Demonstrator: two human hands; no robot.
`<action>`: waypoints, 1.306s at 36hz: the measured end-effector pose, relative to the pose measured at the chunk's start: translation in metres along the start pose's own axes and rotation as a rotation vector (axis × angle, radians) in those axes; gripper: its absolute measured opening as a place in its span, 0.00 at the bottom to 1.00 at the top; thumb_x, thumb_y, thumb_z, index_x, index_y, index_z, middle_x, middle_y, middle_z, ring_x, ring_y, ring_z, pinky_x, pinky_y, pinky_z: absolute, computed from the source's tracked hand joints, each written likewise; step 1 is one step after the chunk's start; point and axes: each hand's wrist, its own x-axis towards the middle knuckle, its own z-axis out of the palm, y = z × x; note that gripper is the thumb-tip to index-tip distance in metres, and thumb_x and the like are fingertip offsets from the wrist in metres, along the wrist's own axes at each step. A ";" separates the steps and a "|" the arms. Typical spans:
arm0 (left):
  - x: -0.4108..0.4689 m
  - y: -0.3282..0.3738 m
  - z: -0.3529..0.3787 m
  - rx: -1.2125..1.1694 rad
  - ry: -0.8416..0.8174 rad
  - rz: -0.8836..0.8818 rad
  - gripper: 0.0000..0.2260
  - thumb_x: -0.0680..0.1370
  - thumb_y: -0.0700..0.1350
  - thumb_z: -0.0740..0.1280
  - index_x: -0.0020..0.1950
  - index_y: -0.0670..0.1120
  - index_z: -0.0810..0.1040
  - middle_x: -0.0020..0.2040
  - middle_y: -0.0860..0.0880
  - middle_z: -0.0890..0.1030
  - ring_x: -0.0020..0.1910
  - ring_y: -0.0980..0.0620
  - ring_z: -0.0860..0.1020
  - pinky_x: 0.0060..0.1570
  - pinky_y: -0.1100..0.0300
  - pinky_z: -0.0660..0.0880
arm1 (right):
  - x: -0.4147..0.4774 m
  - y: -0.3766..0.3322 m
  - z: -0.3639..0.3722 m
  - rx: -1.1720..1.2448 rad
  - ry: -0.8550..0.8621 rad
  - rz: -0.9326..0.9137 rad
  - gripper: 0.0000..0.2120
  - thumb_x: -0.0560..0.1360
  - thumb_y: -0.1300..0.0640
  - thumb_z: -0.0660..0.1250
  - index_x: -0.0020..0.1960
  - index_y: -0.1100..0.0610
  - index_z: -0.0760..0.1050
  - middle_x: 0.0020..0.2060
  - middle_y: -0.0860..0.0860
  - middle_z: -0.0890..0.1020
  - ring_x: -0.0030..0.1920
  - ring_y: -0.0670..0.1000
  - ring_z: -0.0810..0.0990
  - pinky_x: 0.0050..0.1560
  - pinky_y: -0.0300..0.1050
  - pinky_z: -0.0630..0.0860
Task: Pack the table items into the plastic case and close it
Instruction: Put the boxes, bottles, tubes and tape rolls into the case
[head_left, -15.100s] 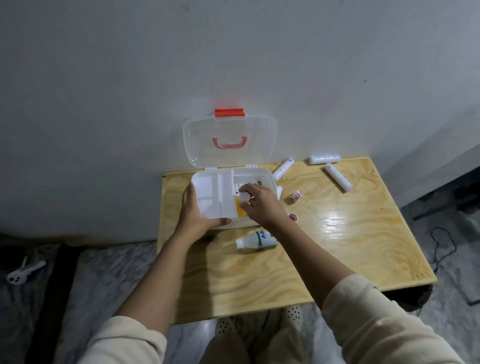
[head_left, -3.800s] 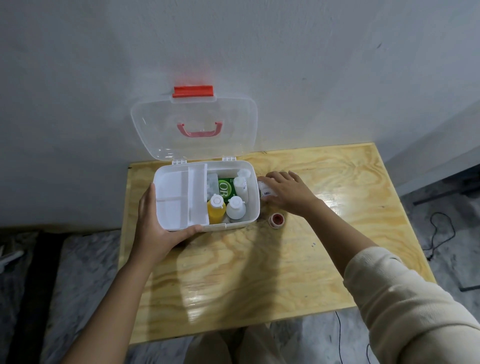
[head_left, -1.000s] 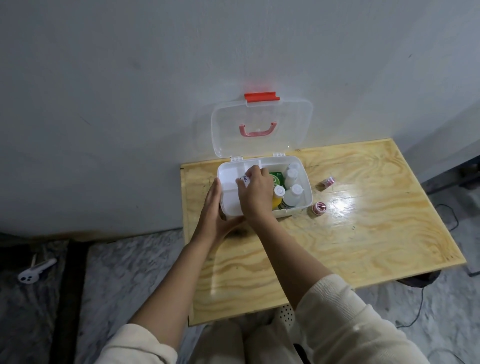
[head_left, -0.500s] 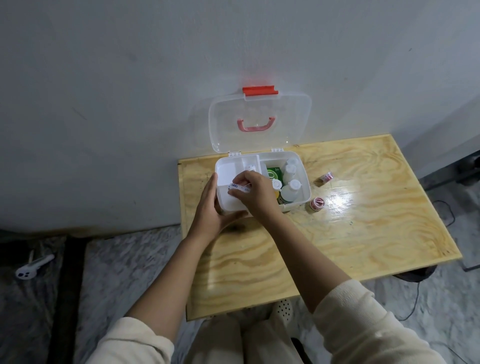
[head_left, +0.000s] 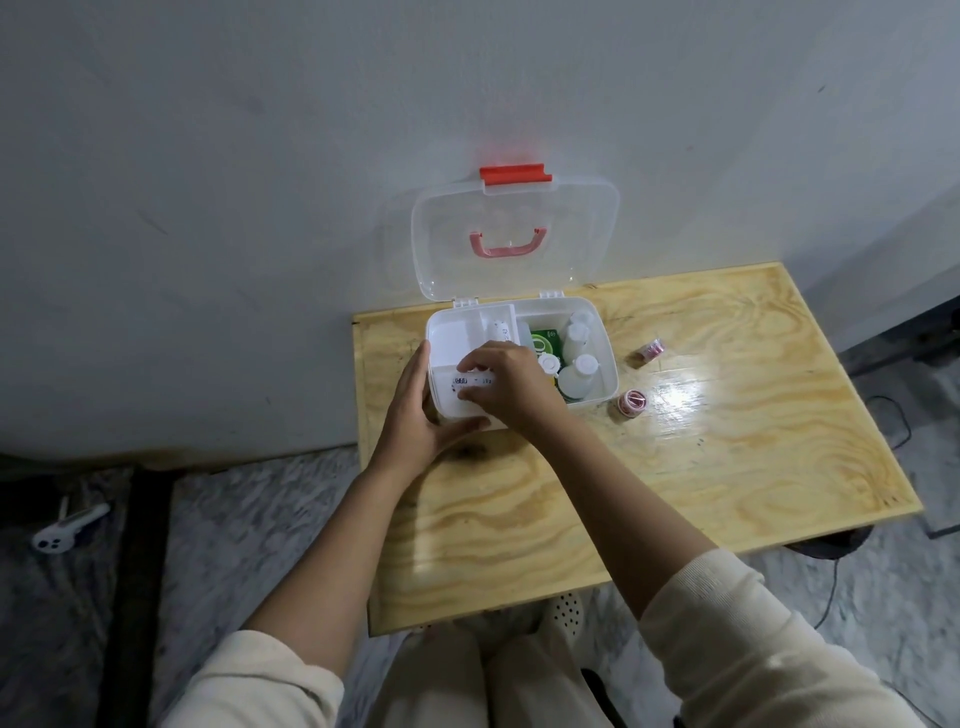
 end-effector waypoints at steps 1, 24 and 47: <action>0.000 0.000 0.000 0.006 0.002 0.009 0.50 0.63 0.52 0.81 0.79 0.48 0.56 0.76 0.50 0.64 0.74 0.52 0.63 0.70 0.46 0.68 | 0.000 0.001 -0.001 -0.016 -0.007 0.000 0.12 0.68 0.61 0.73 0.51 0.60 0.80 0.50 0.56 0.82 0.52 0.55 0.77 0.53 0.51 0.75; 0.003 -0.006 0.000 -0.016 -0.008 0.058 0.51 0.62 0.52 0.81 0.78 0.45 0.58 0.76 0.48 0.65 0.74 0.52 0.65 0.67 0.67 0.67 | 0.001 -0.008 0.002 -0.009 -0.024 -0.009 0.10 0.71 0.62 0.70 0.53 0.61 0.81 0.52 0.57 0.83 0.50 0.55 0.80 0.52 0.46 0.76; -0.010 0.016 0.016 -0.013 0.052 0.024 0.47 0.62 0.56 0.77 0.74 0.60 0.52 0.66 0.75 0.57 0.63 0.83 0.56 0.59 0.83 0.57 | -0.076 0.131 -0.033 0.126 0.540 0.489 0.22 0.77 0.57 0.62 0.69 0.58 0.64 0.70 0.57 0.64 0.72 0.56 0.59 0.64 0.33 0.58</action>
